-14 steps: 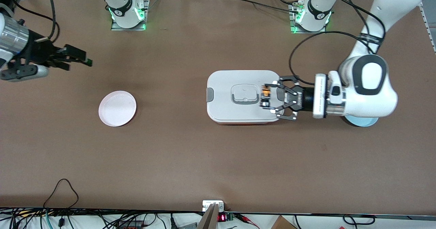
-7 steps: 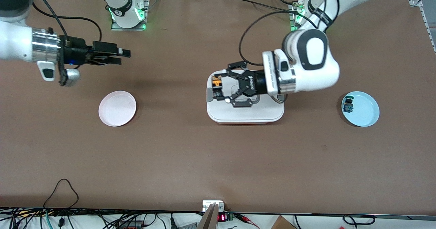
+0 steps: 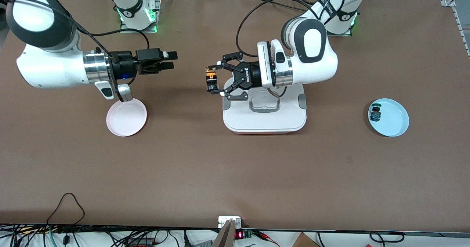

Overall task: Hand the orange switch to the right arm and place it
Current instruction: 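Hold the switch up with the left gripper while the right gripper approaches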

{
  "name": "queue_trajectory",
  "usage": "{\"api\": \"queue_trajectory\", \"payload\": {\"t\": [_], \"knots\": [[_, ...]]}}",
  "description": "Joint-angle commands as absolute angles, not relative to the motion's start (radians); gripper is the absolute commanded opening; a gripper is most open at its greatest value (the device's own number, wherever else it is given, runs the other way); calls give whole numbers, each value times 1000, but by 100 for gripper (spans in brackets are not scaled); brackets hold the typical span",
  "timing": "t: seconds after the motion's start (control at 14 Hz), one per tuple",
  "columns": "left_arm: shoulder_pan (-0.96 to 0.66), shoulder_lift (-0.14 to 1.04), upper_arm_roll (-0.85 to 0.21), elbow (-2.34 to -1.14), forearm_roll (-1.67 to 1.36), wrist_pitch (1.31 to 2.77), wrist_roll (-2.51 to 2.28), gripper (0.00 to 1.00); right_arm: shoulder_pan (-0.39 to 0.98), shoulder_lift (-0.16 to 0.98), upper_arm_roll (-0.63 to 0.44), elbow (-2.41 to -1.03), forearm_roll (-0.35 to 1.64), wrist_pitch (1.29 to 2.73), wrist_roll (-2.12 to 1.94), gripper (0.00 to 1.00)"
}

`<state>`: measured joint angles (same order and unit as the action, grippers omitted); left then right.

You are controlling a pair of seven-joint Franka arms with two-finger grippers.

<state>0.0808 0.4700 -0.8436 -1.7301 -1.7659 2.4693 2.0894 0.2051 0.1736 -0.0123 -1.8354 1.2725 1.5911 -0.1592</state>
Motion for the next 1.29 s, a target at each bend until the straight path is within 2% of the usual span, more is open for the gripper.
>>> {"api": "queue_trajectory", "payload": {"t": [0.0,0.29,0.71,1.21], "knots": [[75,456,-848,-1735,-1812,2484,2126,23,232,189,-20,-1838,1376,1598,-178,100],[69,456,-848,-1736,-1812,2484,2126,23,241,215,-20,-1839,1449,1626,-178,100],[25,457,-848,-1743,-1842,2528,2128,23,314,222,-20,-1839,1516,1746,-172,100],[25,454,-848,-1736,-1848,2546,2125,24,316,222,-20,-1900,1516,1732,-204,100]]}}
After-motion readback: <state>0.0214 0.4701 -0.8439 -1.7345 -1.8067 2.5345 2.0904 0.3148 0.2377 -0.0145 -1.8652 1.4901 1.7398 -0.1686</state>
